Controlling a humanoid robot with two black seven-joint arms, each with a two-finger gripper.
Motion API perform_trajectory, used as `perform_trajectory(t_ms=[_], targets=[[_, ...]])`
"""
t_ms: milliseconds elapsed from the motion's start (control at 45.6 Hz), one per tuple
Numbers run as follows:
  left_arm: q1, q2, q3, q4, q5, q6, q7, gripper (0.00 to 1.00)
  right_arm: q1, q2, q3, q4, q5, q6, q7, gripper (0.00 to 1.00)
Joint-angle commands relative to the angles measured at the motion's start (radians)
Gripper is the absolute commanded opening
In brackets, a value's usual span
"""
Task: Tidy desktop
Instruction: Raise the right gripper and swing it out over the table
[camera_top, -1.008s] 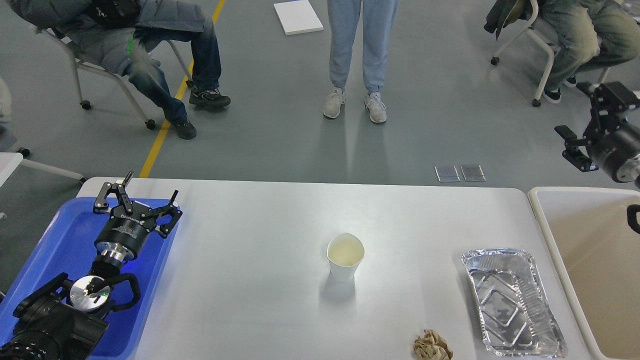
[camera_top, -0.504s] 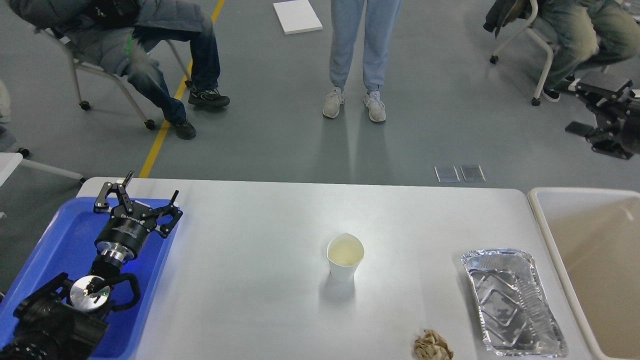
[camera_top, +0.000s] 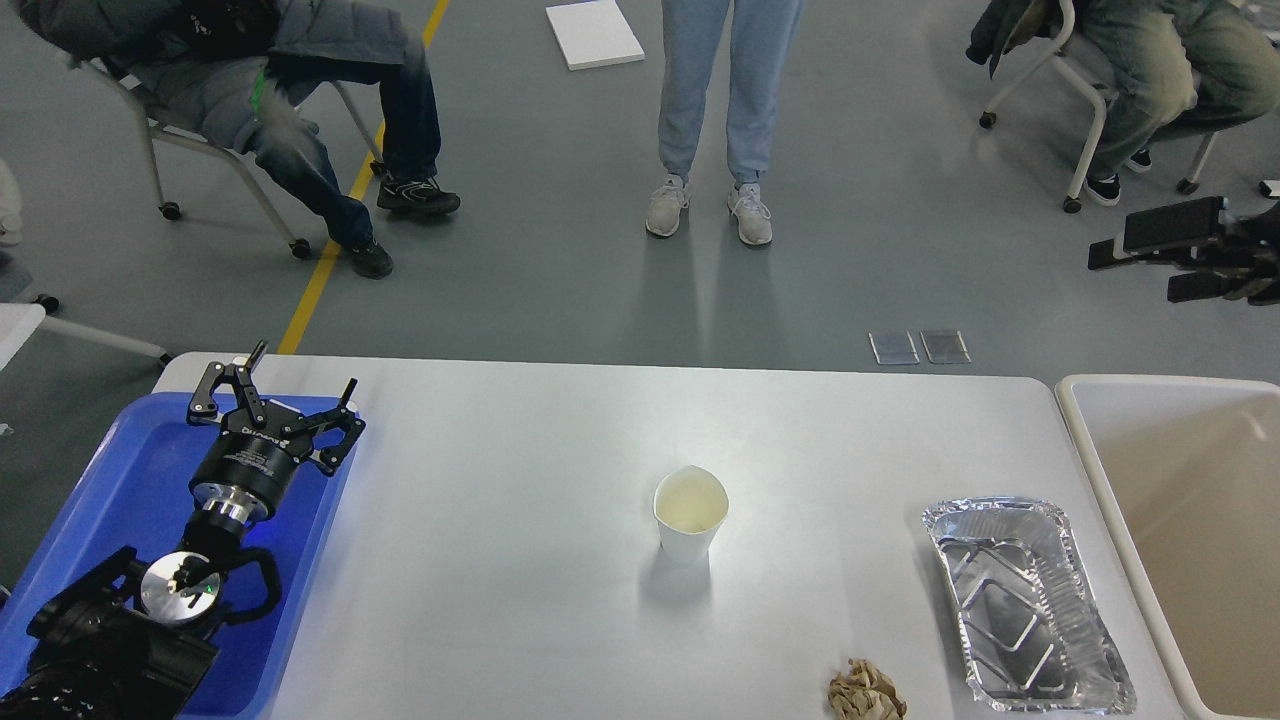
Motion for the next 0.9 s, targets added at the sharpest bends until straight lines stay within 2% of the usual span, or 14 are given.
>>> perform_trajectory(t_ms=[0,175,394,723,811,877], targets=[[0.000,0.000,0.000,0.000,0.001,0.000,0.000,1.00,0.074,0.060,-0.027,0.037,-0.204,0.085,0.000,1.00],[0.000,0.000,0.000,0.000,-0.001,0.000,0.000,1.00,0.132,0.105,-0.027,0.115,-0.257,0.142,0.000,1.00],[0.000,0.000,0.000,0.000,0.001,0.000,0.000,1.00,0.155,0.151,-0.029,0.114,-0.306,0.209,0.000,1.00],[0.000,0.000,0.000,0.002,0.001,0.000,0.000,1.00,0.149,0.184,-0.030,0.118,-0.299,0.211,-0.001,1.00],[0.000,0.000,0.000,0.000,-0.001,0.000,0.000,1.00,0.149,0.186,-0.050,0.118,-0.288,0.211,-0.007,1.00],[0.000,0.000,0.000,0.000,0.001,0.000,0.000,1.00,0.148,0.187,-0.073,0.117,-0.242,0.211,-0.039,1.00]])
